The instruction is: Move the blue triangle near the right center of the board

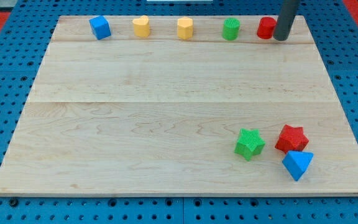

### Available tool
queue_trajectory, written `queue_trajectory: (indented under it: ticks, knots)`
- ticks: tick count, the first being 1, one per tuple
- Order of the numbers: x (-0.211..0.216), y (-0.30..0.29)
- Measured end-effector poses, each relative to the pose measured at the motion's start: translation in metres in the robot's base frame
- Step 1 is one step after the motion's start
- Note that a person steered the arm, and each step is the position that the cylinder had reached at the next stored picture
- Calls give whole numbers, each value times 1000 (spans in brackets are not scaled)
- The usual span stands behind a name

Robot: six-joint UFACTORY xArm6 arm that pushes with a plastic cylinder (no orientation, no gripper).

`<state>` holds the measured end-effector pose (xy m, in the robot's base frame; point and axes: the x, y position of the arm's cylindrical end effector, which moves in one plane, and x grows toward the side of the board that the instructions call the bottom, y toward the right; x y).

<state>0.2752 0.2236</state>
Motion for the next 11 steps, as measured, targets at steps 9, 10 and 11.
queue_trajectory:
  ticks: [9, 10, 11]
  knots:
    - [241, -66]
    - [239, -56]
    - [230, -37]
